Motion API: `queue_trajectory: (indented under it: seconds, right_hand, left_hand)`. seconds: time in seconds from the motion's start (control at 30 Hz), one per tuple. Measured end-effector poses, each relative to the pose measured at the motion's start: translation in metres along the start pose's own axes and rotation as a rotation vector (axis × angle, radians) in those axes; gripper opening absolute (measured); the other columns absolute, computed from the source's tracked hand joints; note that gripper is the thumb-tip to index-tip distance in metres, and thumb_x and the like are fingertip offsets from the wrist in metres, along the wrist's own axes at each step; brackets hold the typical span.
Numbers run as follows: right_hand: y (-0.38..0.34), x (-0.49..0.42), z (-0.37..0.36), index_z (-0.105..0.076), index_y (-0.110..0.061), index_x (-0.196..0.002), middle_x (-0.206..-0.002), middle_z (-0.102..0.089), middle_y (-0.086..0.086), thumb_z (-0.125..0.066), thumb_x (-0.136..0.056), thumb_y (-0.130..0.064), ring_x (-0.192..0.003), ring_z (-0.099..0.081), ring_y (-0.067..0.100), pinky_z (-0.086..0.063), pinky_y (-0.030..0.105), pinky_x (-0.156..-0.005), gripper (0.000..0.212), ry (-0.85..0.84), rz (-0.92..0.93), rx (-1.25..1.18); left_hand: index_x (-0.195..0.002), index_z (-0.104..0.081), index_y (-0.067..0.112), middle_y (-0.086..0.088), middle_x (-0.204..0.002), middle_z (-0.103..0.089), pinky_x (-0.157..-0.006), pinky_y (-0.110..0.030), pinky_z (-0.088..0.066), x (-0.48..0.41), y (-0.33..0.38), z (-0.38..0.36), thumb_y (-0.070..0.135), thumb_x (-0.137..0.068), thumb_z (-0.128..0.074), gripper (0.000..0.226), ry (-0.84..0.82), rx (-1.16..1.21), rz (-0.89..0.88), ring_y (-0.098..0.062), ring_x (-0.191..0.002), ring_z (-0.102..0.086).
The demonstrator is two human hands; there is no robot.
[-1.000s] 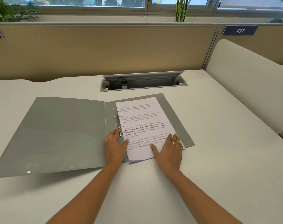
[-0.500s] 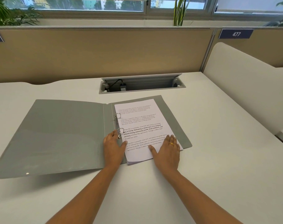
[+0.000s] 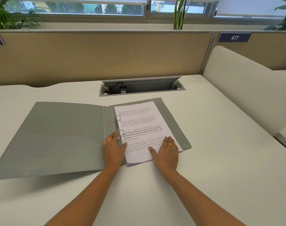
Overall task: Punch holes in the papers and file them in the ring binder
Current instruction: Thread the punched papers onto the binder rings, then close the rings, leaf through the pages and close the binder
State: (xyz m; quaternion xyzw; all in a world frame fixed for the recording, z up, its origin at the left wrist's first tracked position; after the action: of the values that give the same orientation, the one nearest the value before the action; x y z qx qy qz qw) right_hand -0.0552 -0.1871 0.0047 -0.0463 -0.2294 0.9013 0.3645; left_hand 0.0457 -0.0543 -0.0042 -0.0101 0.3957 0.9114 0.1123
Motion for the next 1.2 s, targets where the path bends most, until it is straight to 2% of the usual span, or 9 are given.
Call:
queue_trajectory:
  seconds: [0.1, 0.2, 0.27, 0.37, 0.47, 0.6, 0.7, 0.93, 1.2]
  right_hand:
    - [0.000, 0.000, 0.001, -0.008, -0.005, -0.148, -0.157, -0.009, 0.009, -0.041, -0.094, -0.047, -0.146, -0.006, 0.019, -0.003, 0.030, -0.118, 0.076, -0.005, 0.000, -0.001]
    - [-0.002, 0.000, -0.001, -0.009, -0.006, -0.148, -0.157, -0.012, 0.006, -0.039, -0.096, -0.043, -0.146, -0.007, 0.017, -0.004, 0.031, -0.119, 0.070, -0.007, 0.024, 0.022]
    - [-0.002, 0.000, -0.003, -0.010, -0.006, -0.148, -0.157, -0.012, 0.006, -0.038, -0.096, -0.042, -0.146, -0.007, 0.016, -0.004, 0.031, -0.119, 0.068, 0.001, 0.034, 0.024]
    - [0.001, 0.001, -0.004, -0.013, -0.008, -0.148, -0.157, -0.012, 0.004, -0.037, -0.097, -0.039, -0.146, -0.008, 0.016, -0.005, 0.029, -0.118, 0.064, 0.019, 0.059, 0.017]
    - [0.010, -0.001, -0.002, -0.021, -0.011, -0.146, -0.156, -0.019, 0.003, -0.036, -0.098, -0.031, -0.144, -0.015, 0.015, -0.010, 0.027, -0.117, 0.054, 0.025, 0.089, -0.050]
    - [0.024, -0.011, 0.012, -0.047, -0.013, -0.135, -0.142, -0.047, 0.001, -0.036, -0.098, -0.014, -0.131, -0.042, 0.016, -0.030, 0.023, -0.105, 0.038, 0.083, 0.100, -0.193]
    - [0.033, -0.018, 0.022, -0.059, -0.012, -0.124, -0.129, -0.059, 0.006, -0.036, -0.095, -0.003, -0.120, -0.053, 0.023, -0.039, 0.026, -0.096, 0.038, 0.119, 0.044, -0.345]
    - [0.043, -0.025, 0.029, -0.064, -0.008, -0.116, -0.124, -0.063, 0.006, -0.035, -0.094, 0.001, -0.117, -0.055, 0.021, -0.035, 0.016, -0.090, 0.038, 0.122, -0.019, -0.570]
    - [0.043, -0.028, 0.031, -0.066, -0.009, -0.113, -0.120, -0.064, 0.005, -0.035, -0.093, 0.001, -0.113, -0.056, 0.019, -0.036, 0.018, -0.091, 0.038, 0.110, -0.052, -0.620]
  left_hand:
    - [-0.141, -0.033, 0.004, -0.013, -0.148, -0.033, -0.113, -0.028, -0.020, 0.002, 0.005, -0.002, 0.008, -0.084, -0.063, 0.065, 0.032, 0.013, 0.002, -0.026, -0.139, -0.026]
    - [-0.144, -0.027, 0.003, -0.011, -0.154, -0.023, -0.117, -0.032, -0.011, 0.007, 0.013, -0.008, 0.002, -0.083, -0.062, 0.070, 0.060, -0.050, -0.157, -0.027, -0.144, -0.016]
    - [-0.140, -0.037, 0.005, -0.008, -0.153, -0.025, -0.118, -0.032, -0.008, 0.012, 0.024, -0.015, 0.006, -0.087, -0.059, 0.057, -0.043, -0.098, -0.319, -0.025, -0.145, -0.015]
    - [-0.137, -0.044, 0.015, 0.003, -0.153, -0.028, -0.115, -0.023, -0.008, 0.020, 0.037, -0.029, 0.024, -0.095, -0.047, 0.043, -0.317, -0.181, -0.451, -0.012, -0.145, -0.014]
    - [-0.135, -0.047, 0.015, 0.002, -0.152, -0.032, -0.112, -0.023, -0.018, 0.024, 0.040, -0.037, 0.030, -0.095, -0.045, 0.043, -0.460, -0.202, -0.459, -0.011, -0.143, -0.019]
    - [-0.139, -0.042, 0.016, 0.003, -0.153, -0.027, -0.113, -0.024, -0.017, 0.024, 0.036, -0.034, 0.041, -0.091, -0.052, 0.055, -0.515, -0.206, -0.450, -0.010, -0.144, -0.016]
    - [-0.140, -0.040, 0.016, 0.003, -0.154, -0.026, -0.114, -0.024, -0.016, 0.026, 0.035, -0.032, 0.045, -0.087, -0.056, 0.063, -0.521, -0.190, -0.462, -0.010, -0.144, -0.015]
    - [-0.140, -0.040, 0.017, 0.005, -0.153, -0.026, -0.113, -0.023, -0.017, 0.027, 0.033, -0.032, 0.045, -0.088, -0.055, 0.061, -0.523, -0.177, -0.463, -0.008, -0.144, -0.015]
    - [-0.139, -0.042, 0.017, 0.006, -0.153, -0.028, -0.113, -0.023, -0.015, 0.026, 0.032, -0.032, 0.042, -0.091, -0.051, 0.055, -0.541, -0.157, -0.443, -0.008, -0.144, -0.016]
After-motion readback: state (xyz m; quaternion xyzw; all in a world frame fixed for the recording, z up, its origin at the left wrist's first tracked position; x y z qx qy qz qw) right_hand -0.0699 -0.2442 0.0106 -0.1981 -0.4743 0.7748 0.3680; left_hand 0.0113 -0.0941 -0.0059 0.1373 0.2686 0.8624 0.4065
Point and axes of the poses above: each hand's wrist, its own x-axis away from the middle knuckle, its own z-axis out of the back of the hand, y = z × x, the point moved 1 cm from there along -x, towards the middle knuckle
